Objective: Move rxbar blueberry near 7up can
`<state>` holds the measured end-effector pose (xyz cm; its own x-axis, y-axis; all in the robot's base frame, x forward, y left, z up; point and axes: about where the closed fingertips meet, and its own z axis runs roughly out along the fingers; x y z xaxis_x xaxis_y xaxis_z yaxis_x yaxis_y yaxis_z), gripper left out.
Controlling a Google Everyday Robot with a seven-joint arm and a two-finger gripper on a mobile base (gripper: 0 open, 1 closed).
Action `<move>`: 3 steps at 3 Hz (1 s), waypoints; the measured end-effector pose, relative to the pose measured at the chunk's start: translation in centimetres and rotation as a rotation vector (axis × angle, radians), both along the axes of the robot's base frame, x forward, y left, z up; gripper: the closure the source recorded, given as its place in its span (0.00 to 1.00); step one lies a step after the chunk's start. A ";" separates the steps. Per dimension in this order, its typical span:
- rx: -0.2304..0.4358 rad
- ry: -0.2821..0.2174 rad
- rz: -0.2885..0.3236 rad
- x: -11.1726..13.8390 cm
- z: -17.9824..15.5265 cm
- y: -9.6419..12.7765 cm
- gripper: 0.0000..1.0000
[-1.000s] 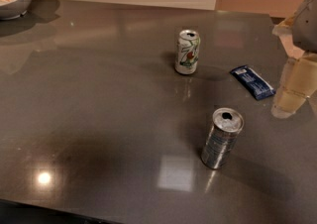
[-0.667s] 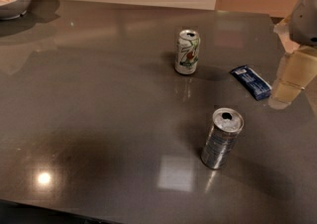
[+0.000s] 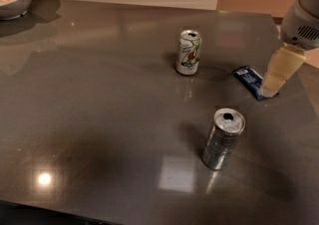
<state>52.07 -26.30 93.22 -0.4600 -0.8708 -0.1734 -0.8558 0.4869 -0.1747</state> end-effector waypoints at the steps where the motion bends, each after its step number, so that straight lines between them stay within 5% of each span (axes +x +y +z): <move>1: 0.002 0.006 -0.101 2.6 -2.5 -1.7 0.00; 3: 0.011 0.057 -0.292 6.7 -7.7 -4.3 0.00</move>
Offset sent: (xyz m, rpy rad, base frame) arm 0.0777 -0.0512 -0.0799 0.0199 0.0446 -0.3504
